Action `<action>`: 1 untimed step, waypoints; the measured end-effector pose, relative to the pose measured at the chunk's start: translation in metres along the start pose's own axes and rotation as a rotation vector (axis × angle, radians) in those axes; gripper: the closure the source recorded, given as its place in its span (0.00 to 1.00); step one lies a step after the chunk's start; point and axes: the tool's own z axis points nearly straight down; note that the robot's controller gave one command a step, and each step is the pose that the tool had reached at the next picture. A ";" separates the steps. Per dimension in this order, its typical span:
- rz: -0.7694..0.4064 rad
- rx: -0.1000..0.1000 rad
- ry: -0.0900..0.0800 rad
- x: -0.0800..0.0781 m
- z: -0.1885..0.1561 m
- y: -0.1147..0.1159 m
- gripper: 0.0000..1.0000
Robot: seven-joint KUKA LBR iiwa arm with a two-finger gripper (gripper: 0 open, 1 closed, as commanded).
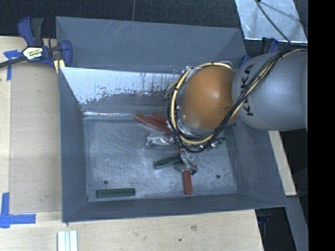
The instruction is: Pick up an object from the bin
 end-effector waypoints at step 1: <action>0.001 0.001 -0.003 0.000 0.000 0.000 1.00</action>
Offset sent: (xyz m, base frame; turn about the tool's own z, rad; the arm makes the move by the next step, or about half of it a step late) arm 0.0000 0.0000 0.0000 0.0000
